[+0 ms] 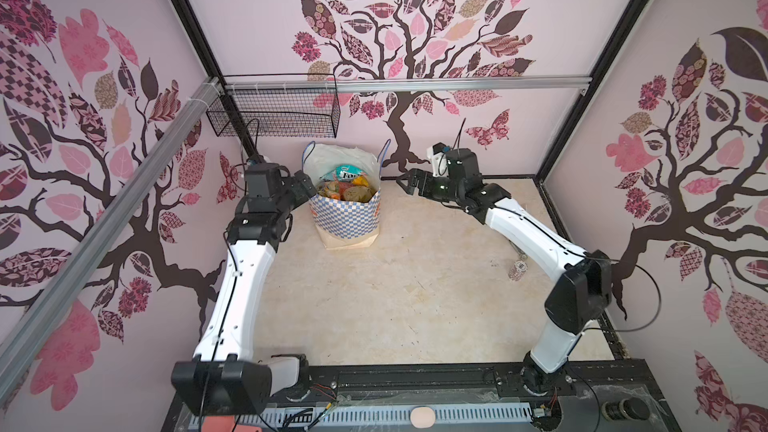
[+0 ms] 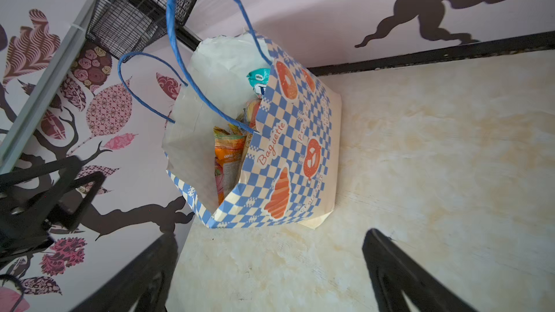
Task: Take the snacks out of the paper bag
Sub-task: Move the paper bag to the center of the table.
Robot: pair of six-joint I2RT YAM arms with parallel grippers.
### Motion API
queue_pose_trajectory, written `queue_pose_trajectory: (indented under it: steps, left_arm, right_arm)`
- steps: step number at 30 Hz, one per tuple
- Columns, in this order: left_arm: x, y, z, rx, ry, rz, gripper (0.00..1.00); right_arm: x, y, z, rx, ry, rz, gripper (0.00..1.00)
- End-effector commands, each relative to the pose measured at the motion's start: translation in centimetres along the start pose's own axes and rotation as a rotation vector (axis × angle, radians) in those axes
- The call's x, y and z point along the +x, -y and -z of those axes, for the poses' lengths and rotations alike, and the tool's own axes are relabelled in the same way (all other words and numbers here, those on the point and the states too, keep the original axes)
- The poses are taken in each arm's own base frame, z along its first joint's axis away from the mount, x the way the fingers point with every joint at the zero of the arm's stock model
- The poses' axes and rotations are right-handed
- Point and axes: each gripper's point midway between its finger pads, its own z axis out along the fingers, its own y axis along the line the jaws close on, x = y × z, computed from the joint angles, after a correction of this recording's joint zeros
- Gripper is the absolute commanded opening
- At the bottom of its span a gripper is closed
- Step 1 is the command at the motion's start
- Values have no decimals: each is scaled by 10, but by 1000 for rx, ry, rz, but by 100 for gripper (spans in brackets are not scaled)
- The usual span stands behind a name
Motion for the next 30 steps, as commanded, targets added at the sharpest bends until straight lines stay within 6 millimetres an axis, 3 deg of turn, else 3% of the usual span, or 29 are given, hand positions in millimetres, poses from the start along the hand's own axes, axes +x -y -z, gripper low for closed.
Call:
queue_pose_trajectory:
  steps: [1, 5, 8, 9, 13, 15, 16, 20, 22, 25, 26, 30]
  left_arm:
    - [3, -5, -11, -13, -78, -18, 91]
    - [0, 10, -28, 72, -81, -68, 91]
    - [1, 11, -42, 82, -87, -69, 91]
    - [1, 11, -47, 81, -95, -69, 91]
    - [3, 9, -64, 70, -123, -68, 80]
    - [3, 8, -70, 69, -135, -63, 68]
    - [3, 9, -70, 75, -136, -64, 64]
    - [4, 18, -68, 130, -141, -82, 42]
    - [6, 23, -65, 161, -150, -87, 31]
    - [7, 32, -56, 209, -163, -84, 6]
    - [9, 36, -53, 230, -174, -78, 0]
    - [15, 55, -36, 347, -212, -32, 0]
  right_arm:
    - [7, -1, -37, 23, -41, -1, 100]
    - [9, 16, -77, 92, -64, -29, 100]
    - [5, 32, -96, 161, -39, -31, 98]
    - [-1, 30, -101, 154, -27, -29, 96]
    - [5, 30, -124, 161, -63, -27, 82]
    - [6, 27, -129, 161, -68, -23, 70]
    - [5, 28, -130, 163, -66, -24, 66]
    - [3, 27, -126, 159, -45, -35, 23]
    - [0, 25, -119, 160, -28, -48, 19]
    - [-7, 19, -103, 164, 3, -53, 0]
    - [-10, 18, -96, 173, 15, -51, 0]
    - [-23, 9, -67, 192, 61, -16, 0]
